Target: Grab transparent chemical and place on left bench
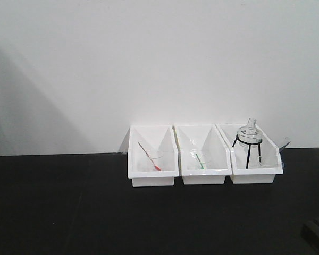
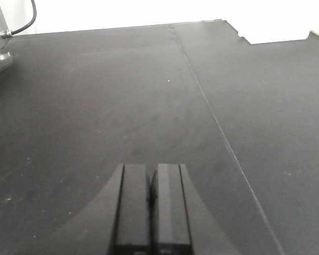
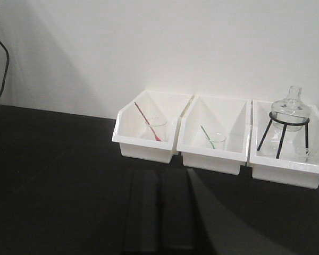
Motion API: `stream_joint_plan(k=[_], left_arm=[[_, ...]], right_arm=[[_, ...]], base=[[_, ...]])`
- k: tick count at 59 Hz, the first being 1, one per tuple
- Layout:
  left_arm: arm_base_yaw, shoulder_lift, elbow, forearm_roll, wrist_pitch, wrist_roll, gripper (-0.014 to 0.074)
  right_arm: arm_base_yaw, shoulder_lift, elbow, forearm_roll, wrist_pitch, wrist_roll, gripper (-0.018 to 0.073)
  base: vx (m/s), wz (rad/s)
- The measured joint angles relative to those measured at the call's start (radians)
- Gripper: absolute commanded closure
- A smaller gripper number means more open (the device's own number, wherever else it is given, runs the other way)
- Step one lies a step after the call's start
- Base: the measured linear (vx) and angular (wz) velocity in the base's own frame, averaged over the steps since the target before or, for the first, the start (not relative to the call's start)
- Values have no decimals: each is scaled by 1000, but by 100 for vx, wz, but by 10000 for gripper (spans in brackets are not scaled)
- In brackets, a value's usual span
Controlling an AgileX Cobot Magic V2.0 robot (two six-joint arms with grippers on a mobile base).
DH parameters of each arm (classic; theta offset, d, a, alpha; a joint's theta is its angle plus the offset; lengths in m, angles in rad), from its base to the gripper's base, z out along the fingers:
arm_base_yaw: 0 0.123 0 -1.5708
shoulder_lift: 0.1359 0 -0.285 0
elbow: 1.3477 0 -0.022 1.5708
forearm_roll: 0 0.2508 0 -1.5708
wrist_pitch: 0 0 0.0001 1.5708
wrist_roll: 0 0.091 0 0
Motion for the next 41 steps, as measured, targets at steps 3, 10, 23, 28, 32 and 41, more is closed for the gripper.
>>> stream_joint_plan(k=[3,10,23,28,32,41], left_arm=[[0,0,0,0,0,0,600],[0,0,0,0,0,0,600],[0,0,0,0,0,0,600],[0,0,0,0,0,0,600],[0,0,0,0,0,0,600],[0,0,0,0,0,0,600]], right_arm=[[0,-35,0,0,29,-10,567],[0,-100,0,0,56,-37,566],[0,-176,0,0,62,-55,566],[0,-181,0,0,62,-55,566],[0,-181,0,0,63,-55,566],[0,-181,0,0,64,-55,566]], base=[[0,0],[0,0],[0,0],[0,0],[0,0],[0,0]])
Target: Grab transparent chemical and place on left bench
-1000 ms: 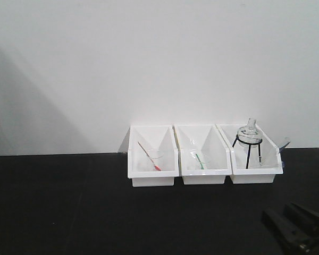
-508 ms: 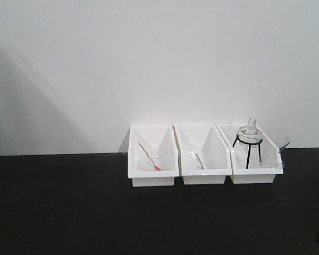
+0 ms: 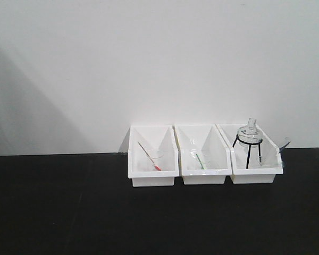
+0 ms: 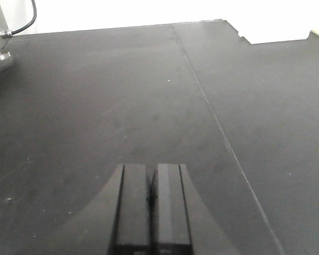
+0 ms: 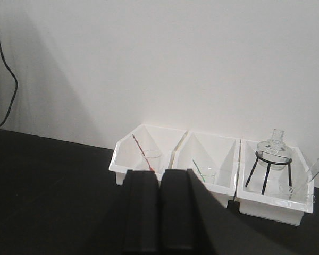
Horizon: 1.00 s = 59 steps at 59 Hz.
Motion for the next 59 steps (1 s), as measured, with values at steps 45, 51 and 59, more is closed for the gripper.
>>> stream_joint_plan(k=[45,51,59], left_arm=[[0,0,0,0,0,0,600],[0,0,0,0,0,0,600],[0,0,0,0,0,0,600]], right_arm=[[-35,-323,372,8,15,92,566],[-100,-396,416,8,53,138,566],[-193,-434,417,-4,128,157,566]], base=[[0,0],[0,0],[0,0]])
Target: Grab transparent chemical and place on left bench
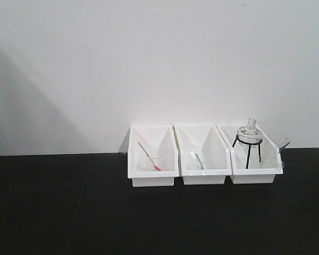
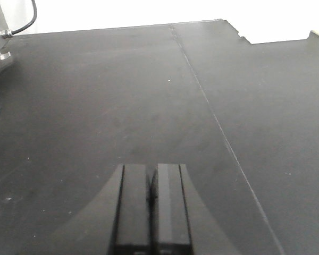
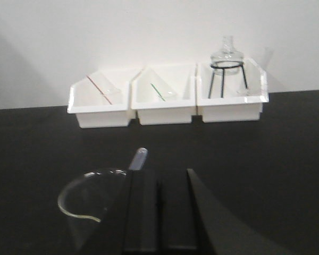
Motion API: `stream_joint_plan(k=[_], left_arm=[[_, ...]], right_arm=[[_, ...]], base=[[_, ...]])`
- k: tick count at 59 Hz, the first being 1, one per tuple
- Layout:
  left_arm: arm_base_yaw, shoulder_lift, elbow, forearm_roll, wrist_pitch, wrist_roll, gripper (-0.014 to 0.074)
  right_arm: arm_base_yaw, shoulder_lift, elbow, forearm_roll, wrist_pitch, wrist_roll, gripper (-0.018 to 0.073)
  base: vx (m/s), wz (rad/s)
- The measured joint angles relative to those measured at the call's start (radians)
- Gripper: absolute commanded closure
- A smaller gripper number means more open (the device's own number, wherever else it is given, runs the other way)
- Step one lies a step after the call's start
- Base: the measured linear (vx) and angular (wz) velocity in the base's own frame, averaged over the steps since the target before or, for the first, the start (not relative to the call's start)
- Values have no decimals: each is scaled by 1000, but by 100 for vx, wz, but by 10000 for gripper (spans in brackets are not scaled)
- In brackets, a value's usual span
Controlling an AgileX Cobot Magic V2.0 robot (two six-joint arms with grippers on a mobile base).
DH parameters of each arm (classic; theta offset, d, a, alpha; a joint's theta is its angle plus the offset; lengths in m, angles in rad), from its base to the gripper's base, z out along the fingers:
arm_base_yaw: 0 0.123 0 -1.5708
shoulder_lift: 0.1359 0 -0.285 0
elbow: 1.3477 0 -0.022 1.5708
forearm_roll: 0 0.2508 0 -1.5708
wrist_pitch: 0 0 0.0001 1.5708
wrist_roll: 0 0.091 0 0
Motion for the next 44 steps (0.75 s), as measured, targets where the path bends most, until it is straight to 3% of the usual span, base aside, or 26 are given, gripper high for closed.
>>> stream_joint_plan(k=[10,44], left_arm=[[0,0,0,0,0,0,600],[0,0,0,0,0,0,600]], right_arm=[[-44,0,2,-8,36,1,566],[-45,0,2,-11,37,1,566]], base=[[0,0],[0,0]])
